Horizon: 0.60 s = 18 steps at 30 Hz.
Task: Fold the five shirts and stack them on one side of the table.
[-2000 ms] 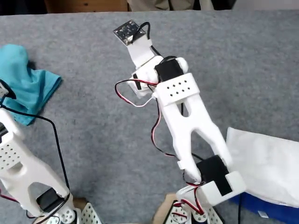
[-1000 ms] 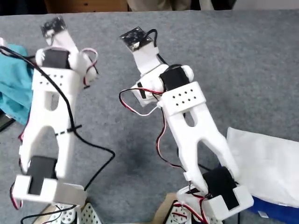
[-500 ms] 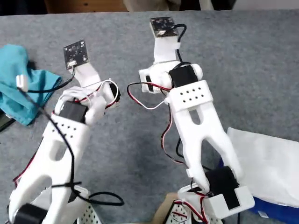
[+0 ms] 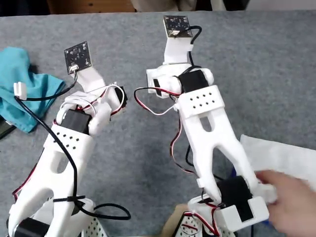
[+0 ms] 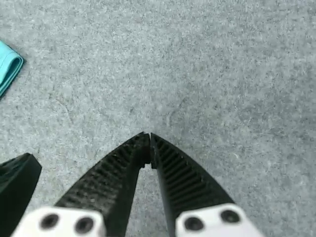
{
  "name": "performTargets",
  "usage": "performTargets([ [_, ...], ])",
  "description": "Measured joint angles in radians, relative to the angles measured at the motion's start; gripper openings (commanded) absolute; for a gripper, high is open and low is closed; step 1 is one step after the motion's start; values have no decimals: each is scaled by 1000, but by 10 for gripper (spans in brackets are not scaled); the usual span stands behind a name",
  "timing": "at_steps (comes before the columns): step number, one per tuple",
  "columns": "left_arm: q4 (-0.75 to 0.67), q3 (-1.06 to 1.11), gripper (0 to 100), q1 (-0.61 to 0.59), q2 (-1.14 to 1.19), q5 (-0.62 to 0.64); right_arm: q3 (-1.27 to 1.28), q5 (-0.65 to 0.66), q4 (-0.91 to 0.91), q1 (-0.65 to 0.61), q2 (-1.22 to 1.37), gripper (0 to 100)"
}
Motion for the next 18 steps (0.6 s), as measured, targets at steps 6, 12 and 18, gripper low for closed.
performTargets([
  [6,0,0,18,0,0,0,0,0,0,-2,0,7],
  [12,0,0,18,-6,-3,0,0,-2,0,-2,0,7],
  [18,0,0,18,-6,-9,0,0,-3,0,2,0,7],
])
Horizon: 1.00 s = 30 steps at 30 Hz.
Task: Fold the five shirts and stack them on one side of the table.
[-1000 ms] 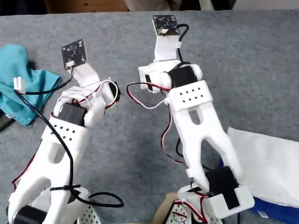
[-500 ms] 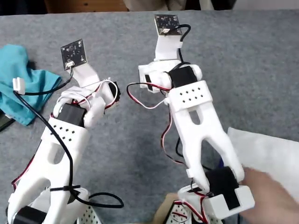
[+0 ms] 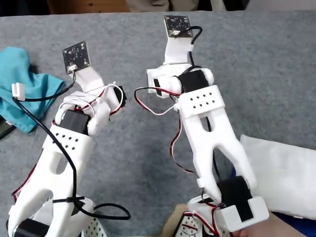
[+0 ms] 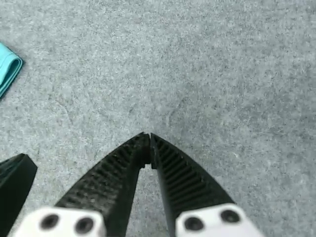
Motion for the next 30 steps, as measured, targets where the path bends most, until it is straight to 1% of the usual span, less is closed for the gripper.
performTargets([
  [6,-26,0,18,-8,0,0,0,0,-28,0,0,7],
  [27,-26,0,18,-8,0,0,0,0,-29,-2,0,7],
  [30,-26,0,18,-8,0,-21,0,0,-29,-2,0,7],
])
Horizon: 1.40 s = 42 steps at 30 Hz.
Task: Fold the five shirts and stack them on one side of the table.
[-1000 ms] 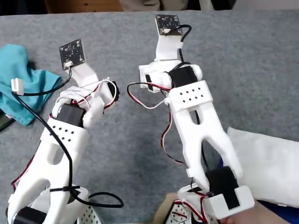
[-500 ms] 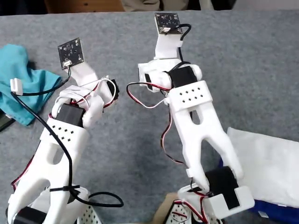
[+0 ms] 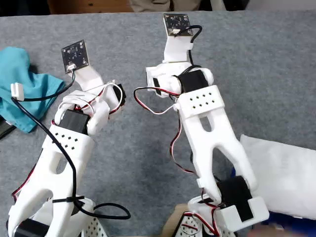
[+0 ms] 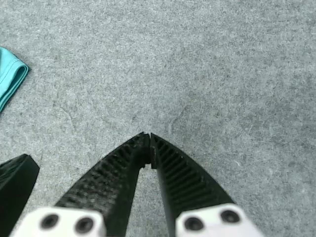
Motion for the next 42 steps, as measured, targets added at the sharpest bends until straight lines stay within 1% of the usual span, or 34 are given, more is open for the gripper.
performTargets([
  [12,0,0,18,0,0,-23,0,0,0,0,0,7],
  [42,-2,0,18,0,0,-23,0,0,0,0,0,7],
])
